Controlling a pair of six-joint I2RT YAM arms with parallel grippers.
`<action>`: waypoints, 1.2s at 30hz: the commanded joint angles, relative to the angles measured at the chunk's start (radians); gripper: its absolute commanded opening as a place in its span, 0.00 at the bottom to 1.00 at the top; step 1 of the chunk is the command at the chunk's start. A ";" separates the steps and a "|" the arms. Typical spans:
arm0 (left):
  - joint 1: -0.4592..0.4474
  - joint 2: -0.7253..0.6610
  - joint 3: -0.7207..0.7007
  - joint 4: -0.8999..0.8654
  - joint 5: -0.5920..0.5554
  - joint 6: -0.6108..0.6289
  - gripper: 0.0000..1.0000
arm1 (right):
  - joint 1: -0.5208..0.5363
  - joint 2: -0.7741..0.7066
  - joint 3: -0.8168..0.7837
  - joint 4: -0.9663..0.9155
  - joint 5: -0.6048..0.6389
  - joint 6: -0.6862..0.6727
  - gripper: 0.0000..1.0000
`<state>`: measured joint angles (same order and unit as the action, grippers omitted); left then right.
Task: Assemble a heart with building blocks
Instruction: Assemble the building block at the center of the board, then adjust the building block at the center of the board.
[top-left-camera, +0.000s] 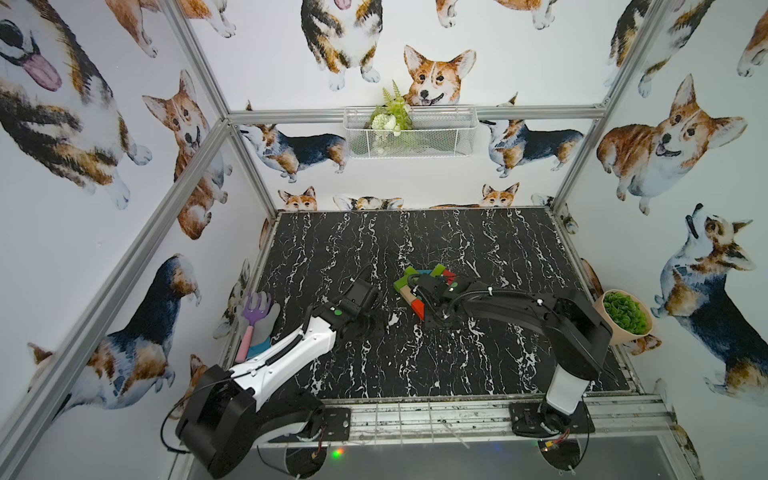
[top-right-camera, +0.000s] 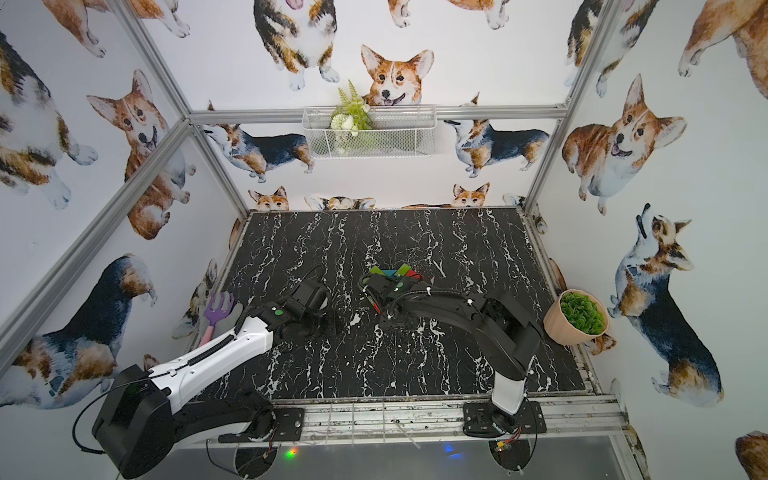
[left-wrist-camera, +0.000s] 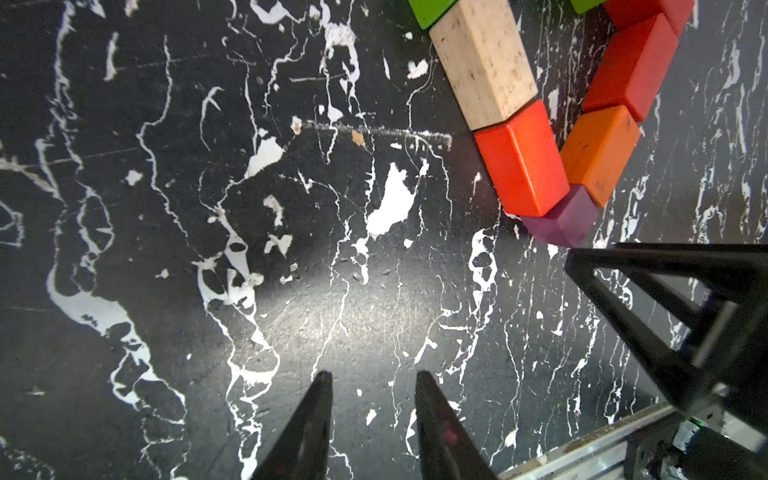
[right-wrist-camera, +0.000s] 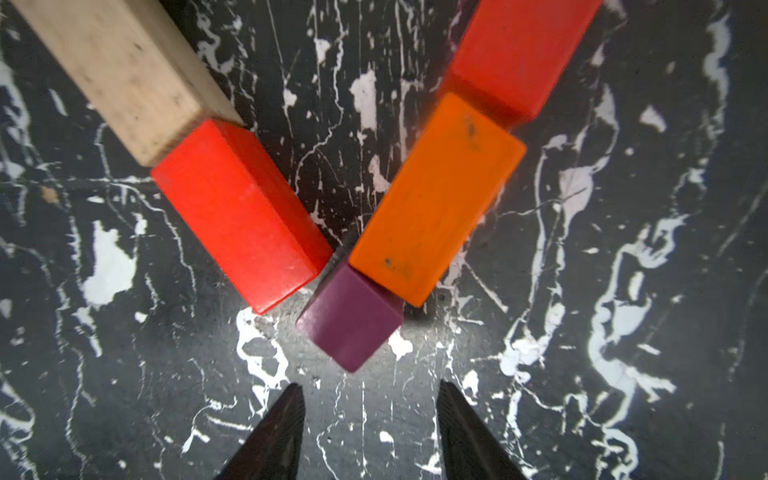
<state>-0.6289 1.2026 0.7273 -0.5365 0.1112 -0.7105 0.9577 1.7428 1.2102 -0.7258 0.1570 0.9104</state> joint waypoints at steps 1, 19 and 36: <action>0.001 0.012 0.001 0.031 0.013 -0.007 0.37 | 0.004 -0.091 -0.031 -0.054 0.033 -0.012 0.60; -0.006 0.117 0.071 0.092 0.024 -0.028 0.30 | -0.460 -0.600 -0.315 -0.130 -0.099 -0.128 0.36; 0.106 0.043 0.188 -0.007 -0.037 0.014 0.29 | -0.507 -0.586 -0.320 -0.064 -0.156 -0.184 0.39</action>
<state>-0.5411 1.2488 0.9142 -0.5106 0.0902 -0.7097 0.4511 1.1488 0.8906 -0.8112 0.0116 0.7502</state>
